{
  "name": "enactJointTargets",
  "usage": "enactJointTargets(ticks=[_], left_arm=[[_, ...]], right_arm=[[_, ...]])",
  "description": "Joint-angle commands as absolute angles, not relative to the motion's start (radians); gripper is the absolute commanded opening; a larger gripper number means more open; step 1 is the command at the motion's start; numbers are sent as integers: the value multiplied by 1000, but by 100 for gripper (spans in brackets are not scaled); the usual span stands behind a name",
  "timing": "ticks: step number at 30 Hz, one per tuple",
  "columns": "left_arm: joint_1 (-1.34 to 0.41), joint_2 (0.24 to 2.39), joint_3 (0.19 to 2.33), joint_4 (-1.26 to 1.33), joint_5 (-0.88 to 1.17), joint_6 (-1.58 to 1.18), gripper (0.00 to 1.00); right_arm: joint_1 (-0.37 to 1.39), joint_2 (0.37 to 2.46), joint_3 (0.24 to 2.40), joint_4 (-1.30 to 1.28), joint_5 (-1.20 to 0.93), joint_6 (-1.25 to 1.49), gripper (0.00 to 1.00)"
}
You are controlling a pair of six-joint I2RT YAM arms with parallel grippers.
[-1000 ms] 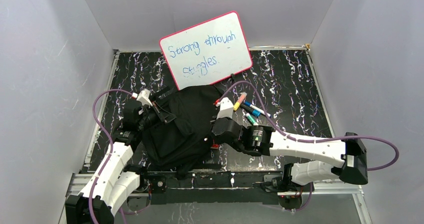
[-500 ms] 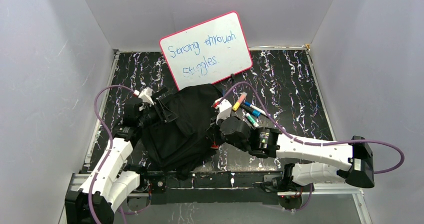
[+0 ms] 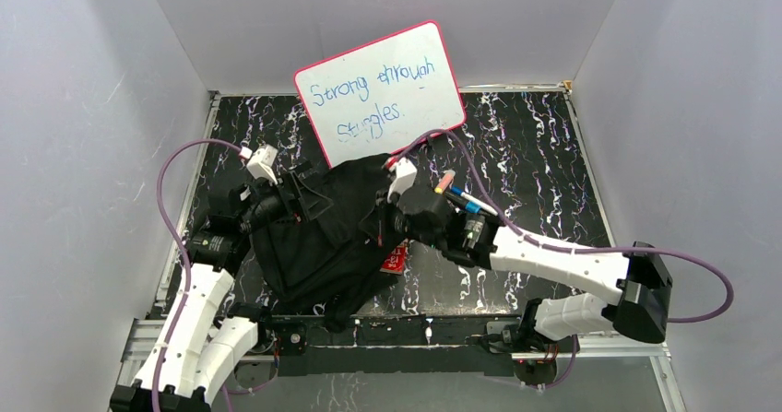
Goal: Pack the student bag
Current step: Unzip the student bag at the center of the board.
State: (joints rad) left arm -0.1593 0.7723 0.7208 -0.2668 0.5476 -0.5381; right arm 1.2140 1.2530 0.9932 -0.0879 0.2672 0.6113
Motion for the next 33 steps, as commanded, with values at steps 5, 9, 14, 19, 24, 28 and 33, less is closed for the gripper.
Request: enactJointTargets(ticks=[5,9,14,19,24,28,33], left_arm=[[-166,724,772,-337,736,-440,62],[-188,744,794,-383,799,-364,61],[-229,768,822,-402,785,-314,62],[-307,807,849,-413,694,-289,60],[-436,844,849,-411,581,-282,55],[-530,874,849,-405,471,-275,51],[-566,886,849,-407,377,-251,46]], right_arm=[[976,1335,1104,111,-130,693,0],[933,1364,1124,138,-208,719,0],[888,1411,1167,169,-305,752,0],[879,1431,1197,175,-333,763,0],[869,1432,1197,181,-345,777,0],[867,1435,1194,186,-357,784,0],[866,1434,1190,187,-370,790,0]])
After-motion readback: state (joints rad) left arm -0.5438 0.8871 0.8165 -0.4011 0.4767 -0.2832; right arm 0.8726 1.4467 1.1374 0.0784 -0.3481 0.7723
